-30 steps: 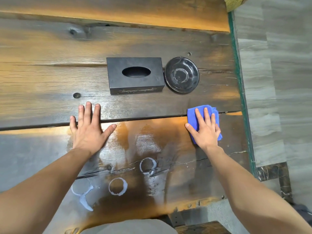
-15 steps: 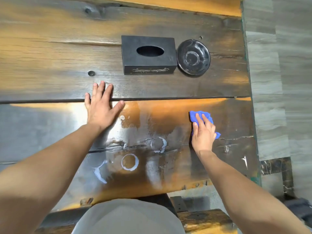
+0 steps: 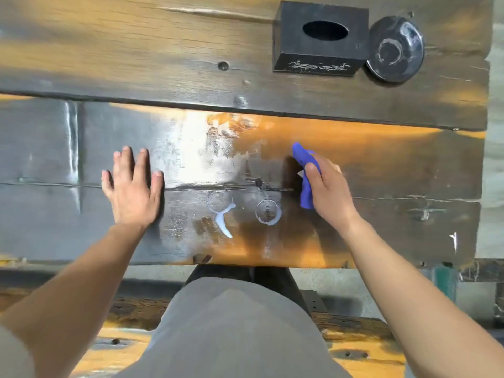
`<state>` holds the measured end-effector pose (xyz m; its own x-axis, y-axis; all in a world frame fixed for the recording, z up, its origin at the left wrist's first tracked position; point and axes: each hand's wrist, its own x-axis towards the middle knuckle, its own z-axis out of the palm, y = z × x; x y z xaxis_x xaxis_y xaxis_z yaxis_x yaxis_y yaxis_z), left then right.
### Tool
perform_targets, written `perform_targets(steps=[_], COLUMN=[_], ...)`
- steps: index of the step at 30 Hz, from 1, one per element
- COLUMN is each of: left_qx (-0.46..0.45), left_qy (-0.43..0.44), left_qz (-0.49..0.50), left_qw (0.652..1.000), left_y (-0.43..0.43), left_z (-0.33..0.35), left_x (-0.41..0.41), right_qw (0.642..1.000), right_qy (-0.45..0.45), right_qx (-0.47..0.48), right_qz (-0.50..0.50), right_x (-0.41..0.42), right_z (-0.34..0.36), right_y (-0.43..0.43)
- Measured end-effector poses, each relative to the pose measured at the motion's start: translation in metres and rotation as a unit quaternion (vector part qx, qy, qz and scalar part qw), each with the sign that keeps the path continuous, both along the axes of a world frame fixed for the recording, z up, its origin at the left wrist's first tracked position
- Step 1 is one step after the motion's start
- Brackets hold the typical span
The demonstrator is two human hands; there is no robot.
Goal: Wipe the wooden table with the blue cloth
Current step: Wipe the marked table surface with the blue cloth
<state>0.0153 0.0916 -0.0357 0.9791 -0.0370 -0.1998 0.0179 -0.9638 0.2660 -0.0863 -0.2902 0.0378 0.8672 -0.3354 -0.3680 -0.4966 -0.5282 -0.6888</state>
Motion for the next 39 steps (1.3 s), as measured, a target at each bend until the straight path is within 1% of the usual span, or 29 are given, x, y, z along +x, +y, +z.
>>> perform_targets(steps=[3, 5, 6, 8, 10, 11, 12, 15, 19, 22, 28, 33, 39], left_qx=[0.029, 0.024, 0.022, 0.018, 0.014, 0.013, 0.013, 0.013, 0.015, 0.019, 0.023, 0.02, 0.017], left_qy=[0.004, 0.002, 0.001, -0.005, -0.016, -0.02, -0.021, -0.023, -0.026, -0.02, -0.025, -0.027, -0.029], left_qz=[-0.022, -0.024, -0.022, -0.022, -0.024, -0.025, -0.024, -0.023, -0.024, -0.028, -0.035, -0.038, -0.037], left_qw=[0.999, 0.999, 1.0, 1.0, 0.999, 0.999, 0.999, 0.999, 0.999, 0.999, 0.999, 0.999, 0.999], left_y=[0.003, 0.003, 0.004, 0.007, 0.007, 0.008, 0.009, 0.009, 0.009, 0.01, 0.011, 0.012, 0.012], left_z=[-0.002, -0.003, -0.003, -0.005, -0.006, -0.008, -0.009, -0.013, -0.014, -0.014, -0.015, -0.016, -0.017], left_x=[-0.002, -0.002, -0.003, -0.003, -0.002, -0.002, -0.003, -0.004, -0.003, -0.004, -0.003, -0.003, -0.003], right_qw=[0.988, 0.975, 0.971, 0.958, 0.919, 0.897, 0.881, 0.867, 0.871, 0.869, 0.85, 0.836, 0.83], right_qy=[-0.048, -0.064, -0.066, -0.027, 0.007, 0.007, 0.004, -0.026, -0.038, -0.045, -0.108, -0.086, -0.07], right_qx=[-0.048, -0.089, -0.104, -0.139, -0.219, -0.259, -0.285, -0.32, -0.325, -0.322, -0.337, -0.331, -0.333], right_qz=[0.136, 0.191, 0.204, 0.25, 0.328, 0.36, 0.377, 0.38, 0.367, 0.374, 0.39, 0.429, 0.442], right_x=[0.046, 0.074, 0.087, 0.109, 0.122, 0.127, 0.13, 0.132, 0.127, 0.11, 0.067, 0.038, -0.005], right_z=[-0.005, -0.017, -0.019, -0.027, -0.041, -0.047, -0.054, -0.069, -0.075, -0.076, -0.081, -0.077, -0.075], right_y=[0.048, 0.077, 0.092, 0.117, 0.132, 0.136, 0.137, 0.14, 0.149, 0.153, 0.158, 0.162, 0.171])
